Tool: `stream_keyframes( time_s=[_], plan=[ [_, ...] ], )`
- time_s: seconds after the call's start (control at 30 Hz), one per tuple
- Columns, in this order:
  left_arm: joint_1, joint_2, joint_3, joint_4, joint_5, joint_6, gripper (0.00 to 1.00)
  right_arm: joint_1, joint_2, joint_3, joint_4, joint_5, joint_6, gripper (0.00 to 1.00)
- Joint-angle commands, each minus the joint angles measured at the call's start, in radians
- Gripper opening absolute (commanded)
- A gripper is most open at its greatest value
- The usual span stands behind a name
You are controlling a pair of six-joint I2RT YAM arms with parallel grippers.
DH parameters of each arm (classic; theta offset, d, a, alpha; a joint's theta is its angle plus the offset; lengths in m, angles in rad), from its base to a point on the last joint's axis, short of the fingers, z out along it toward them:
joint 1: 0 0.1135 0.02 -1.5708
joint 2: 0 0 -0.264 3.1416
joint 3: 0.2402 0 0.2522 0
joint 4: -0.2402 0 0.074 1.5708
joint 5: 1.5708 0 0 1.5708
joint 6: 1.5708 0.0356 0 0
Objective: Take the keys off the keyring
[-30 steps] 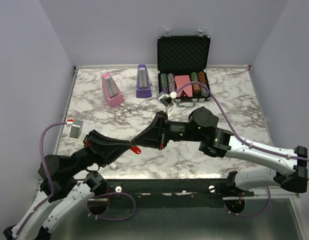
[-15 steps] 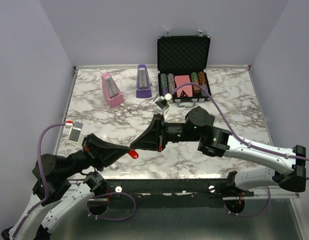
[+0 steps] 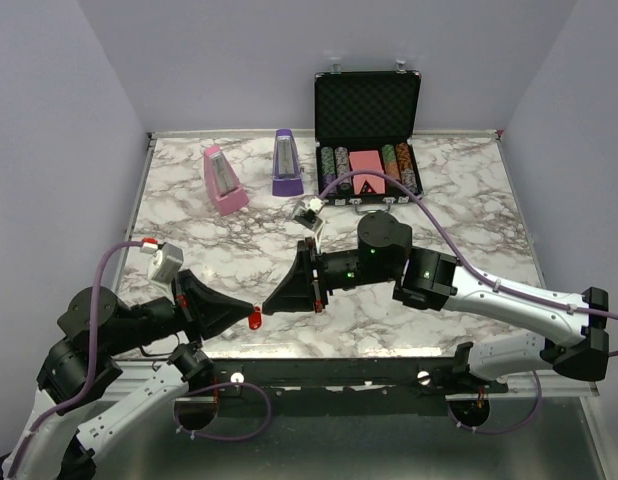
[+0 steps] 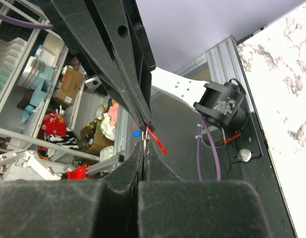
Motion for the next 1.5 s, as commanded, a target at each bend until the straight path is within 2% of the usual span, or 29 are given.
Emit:
stream_keyframes(
  time_s=[0.0,0.13,0.17,0.23,0.27,0.33,0.4,0.5,0.57,0.7,0.83,1.0,1.47],
  plan=[
    [0.0,0.026,0.016,-0.065,0.104,0.075,0.0,0.004,0.022,0.019,-0.062,-0.049,-0.024,0.01],
    [0.0,0.063,0.042,-0.108,0.099,0.101,0.0,0.002,0.028,0.023,-0.064,-0.06,-0.022,0.01],
    [0.0,0.071,0.055,-0.122,0.067,0.101,0.08,0.002,0.027,0.022,-0.062,-0.06,-0.022,0.01],
    [0.0,0.06,0.071,-0.131,-0.005,0.078,0.46,0.002,0.017,0.019,-0.062,-0.05,-0.024,0.01],
    [0.0,0.047,0.074,-0.127,-0.046,0.055,0.61,0.002,0.013,0.016,-0.062,-0.043,-0.024,0.01],
    [0.0,0.007,0.08,-0.115,-0.12,0.015,0.73,0.005,0.0,0.011,-0.062,-0.033,-0.024,0.01],
    [0.0,-0.039,0.08,-0.108,-0.198,-0.035,0.78,0.002,-0.012,0.005,-0.064,-0.023,-0.022,0.01],
    [0.0,-0.136,0.046,-0.087,-0.305,-0.155,0.73,0.002,-0.024,-0.001,-0.064,-0.006,-0.021,0.01],
    [0.0,-0.203,-0.013,-0.037,-0.316,-0.218,0.7,0.002,-0.027,-0.003,-0.064,0.002,-0.021,0.01],
    [0.001,-0.305,-0.145,0.103,-0.252,-0.291,0.68,0.002,-0.029,-0.004,-0.047,-0.006,-0.022,0.01],
    [0.001,-0.366,-0.256,0.243,-0.192,-0.342,0.59,0.002,-0.032,-0.01,-0.004,-0.032,-0.022,0.01],
    [0.001,-0.375,-0.342,0.431,-0.134,-0.377,0.57,0.002,-0.035,-0.014,0.05,-0.047,-0.021,0.01],
    [0.001,-0.308,-0.359,0.533,-0.06,-0.382,0.52,0.002,-0.026,0.008,0.082,-0.037,-0.027,0.01]
  ],
)
